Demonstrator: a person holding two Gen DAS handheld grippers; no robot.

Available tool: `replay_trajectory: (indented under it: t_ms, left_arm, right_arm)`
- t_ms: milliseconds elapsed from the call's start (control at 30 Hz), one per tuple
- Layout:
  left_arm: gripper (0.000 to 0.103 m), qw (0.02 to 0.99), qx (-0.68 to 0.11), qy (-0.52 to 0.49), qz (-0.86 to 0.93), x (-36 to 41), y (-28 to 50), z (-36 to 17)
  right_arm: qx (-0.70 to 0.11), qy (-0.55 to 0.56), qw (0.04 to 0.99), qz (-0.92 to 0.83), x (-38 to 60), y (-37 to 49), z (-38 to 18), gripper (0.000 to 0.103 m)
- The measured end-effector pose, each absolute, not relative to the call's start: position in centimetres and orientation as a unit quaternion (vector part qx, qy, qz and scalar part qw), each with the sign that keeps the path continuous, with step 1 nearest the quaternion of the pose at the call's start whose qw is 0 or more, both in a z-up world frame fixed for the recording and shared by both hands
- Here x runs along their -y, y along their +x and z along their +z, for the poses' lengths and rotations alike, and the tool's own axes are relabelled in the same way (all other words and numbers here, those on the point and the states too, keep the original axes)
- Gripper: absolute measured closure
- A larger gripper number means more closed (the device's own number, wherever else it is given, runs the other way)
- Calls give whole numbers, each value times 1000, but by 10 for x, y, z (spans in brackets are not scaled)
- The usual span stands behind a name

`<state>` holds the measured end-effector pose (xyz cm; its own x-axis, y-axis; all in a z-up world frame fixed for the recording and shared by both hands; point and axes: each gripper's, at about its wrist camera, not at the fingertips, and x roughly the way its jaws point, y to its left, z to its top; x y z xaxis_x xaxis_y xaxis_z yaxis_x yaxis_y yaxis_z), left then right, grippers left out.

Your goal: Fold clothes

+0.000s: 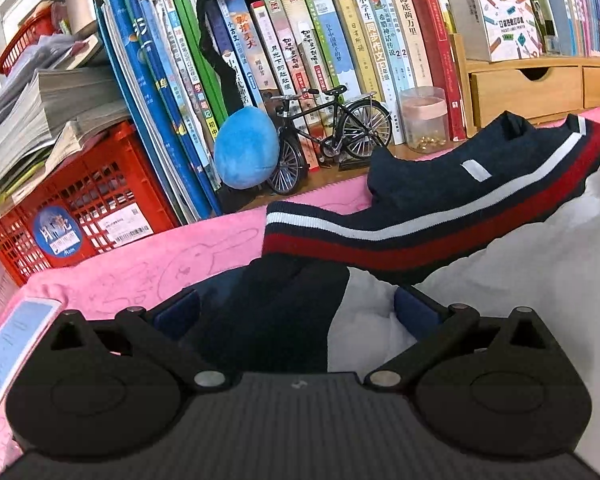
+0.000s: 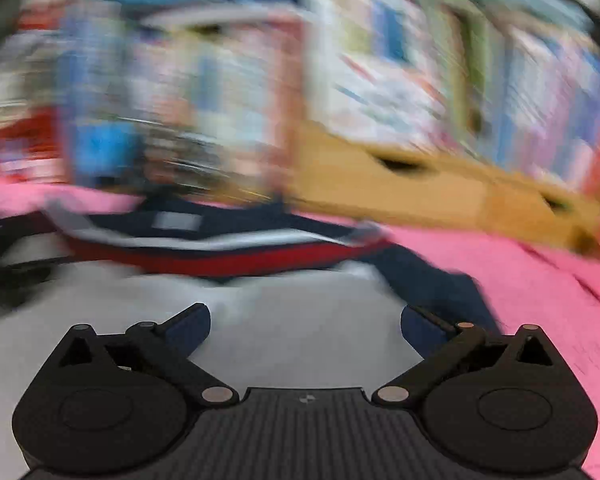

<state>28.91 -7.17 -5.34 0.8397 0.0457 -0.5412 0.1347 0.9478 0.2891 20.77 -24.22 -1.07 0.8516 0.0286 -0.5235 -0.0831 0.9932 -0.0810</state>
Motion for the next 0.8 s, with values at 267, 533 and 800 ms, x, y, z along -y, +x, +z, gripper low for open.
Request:
replay_trajectory:
  t_ms: [267, 533, 800]
  left_arm:
    - [0, 946, -293, 136, -32, 64, 293, -53]
    - [0, 945, -305, 110, -45, 56, 296, -55]
    - [0, 944, -310, 100, -48, 53, 298, -54]
  right_arm:
    - [-293, -148, 942, 75, 203, 186, -22, 0]
    - [-336, -11, 942, -14, 337, 199, -32, 1]
    - [-259, -119, 957, 51, 232, 186, 1, 0]
